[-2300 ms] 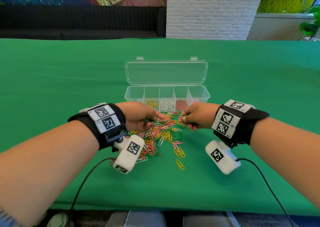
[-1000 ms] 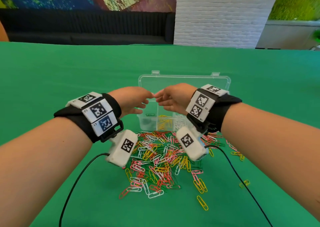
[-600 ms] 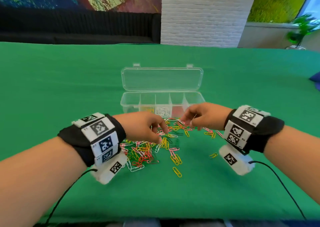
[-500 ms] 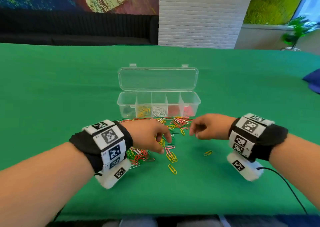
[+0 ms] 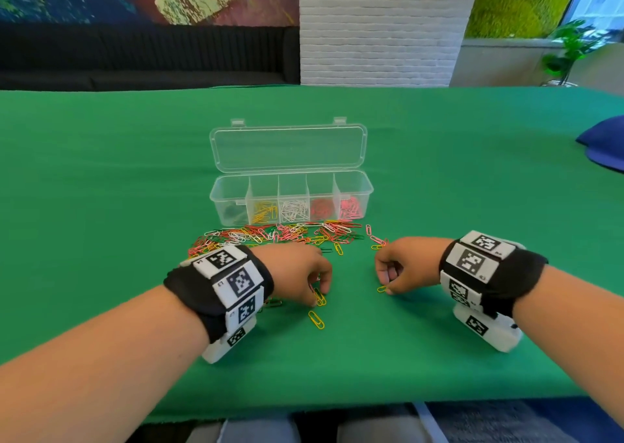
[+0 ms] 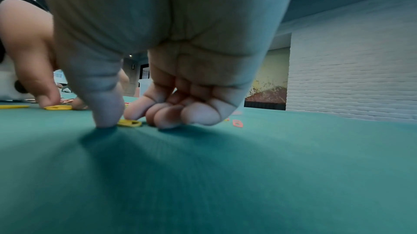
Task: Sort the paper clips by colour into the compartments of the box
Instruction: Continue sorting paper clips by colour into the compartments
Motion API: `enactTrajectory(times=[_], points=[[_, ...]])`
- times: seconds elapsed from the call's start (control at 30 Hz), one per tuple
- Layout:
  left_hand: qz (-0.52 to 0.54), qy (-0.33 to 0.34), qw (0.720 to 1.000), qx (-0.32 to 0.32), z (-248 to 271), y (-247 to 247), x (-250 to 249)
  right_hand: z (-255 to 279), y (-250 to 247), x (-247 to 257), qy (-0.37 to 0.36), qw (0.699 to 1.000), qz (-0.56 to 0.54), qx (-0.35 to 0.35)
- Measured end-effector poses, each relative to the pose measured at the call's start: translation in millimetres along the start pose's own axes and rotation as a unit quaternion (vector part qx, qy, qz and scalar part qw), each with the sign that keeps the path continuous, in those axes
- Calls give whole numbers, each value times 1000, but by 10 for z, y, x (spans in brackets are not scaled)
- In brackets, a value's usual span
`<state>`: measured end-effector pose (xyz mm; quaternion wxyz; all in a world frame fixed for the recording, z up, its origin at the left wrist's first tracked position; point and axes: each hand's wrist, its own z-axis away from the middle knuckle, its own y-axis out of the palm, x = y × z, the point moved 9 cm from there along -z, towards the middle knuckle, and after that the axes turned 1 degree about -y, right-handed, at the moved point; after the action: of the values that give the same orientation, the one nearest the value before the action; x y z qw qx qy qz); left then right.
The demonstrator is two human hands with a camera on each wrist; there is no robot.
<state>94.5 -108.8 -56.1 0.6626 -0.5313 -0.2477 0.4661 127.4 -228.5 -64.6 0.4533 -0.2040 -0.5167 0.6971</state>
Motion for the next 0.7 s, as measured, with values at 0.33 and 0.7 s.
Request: enactTrajectory(times=[0.33,0.7], points=[[-3,-11,1000,-2,-34,38,41,31,-111,6,10,998,3,-61],[-14,-5,1000,-1,5,27,-14,33,-293,-311,112,984,-57,-128]])
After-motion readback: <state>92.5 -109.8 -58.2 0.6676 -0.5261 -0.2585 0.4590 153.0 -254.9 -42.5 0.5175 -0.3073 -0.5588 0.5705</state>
